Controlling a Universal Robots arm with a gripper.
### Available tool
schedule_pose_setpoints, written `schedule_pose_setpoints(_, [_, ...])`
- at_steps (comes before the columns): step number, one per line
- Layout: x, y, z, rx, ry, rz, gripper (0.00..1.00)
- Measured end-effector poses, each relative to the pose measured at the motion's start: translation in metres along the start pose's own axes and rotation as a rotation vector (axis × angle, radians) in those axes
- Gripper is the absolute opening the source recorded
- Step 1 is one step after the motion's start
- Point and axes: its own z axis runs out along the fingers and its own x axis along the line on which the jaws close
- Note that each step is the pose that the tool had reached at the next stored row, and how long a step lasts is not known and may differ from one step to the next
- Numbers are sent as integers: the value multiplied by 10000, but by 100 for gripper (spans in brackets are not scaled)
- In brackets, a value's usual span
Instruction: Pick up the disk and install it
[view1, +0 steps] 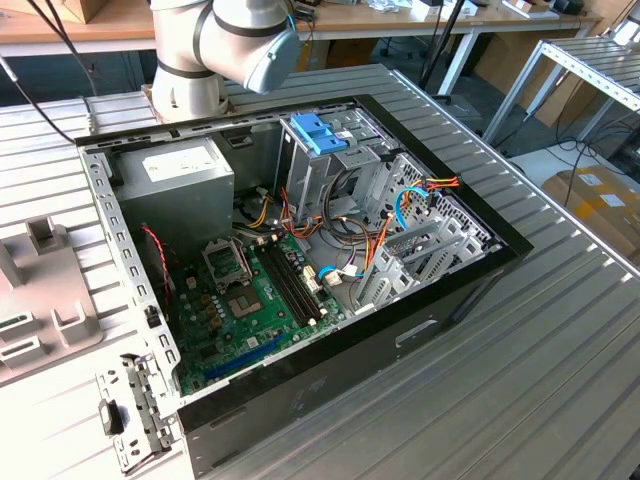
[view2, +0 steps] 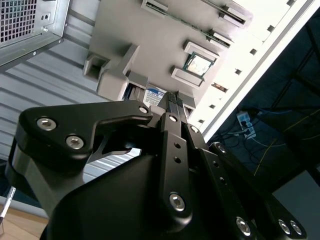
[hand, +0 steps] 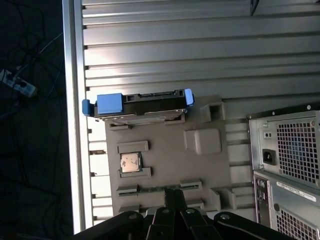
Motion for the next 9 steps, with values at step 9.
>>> schedule_pose_setpoints(9, [48, 39, 29, 0, 1, 0, 11])
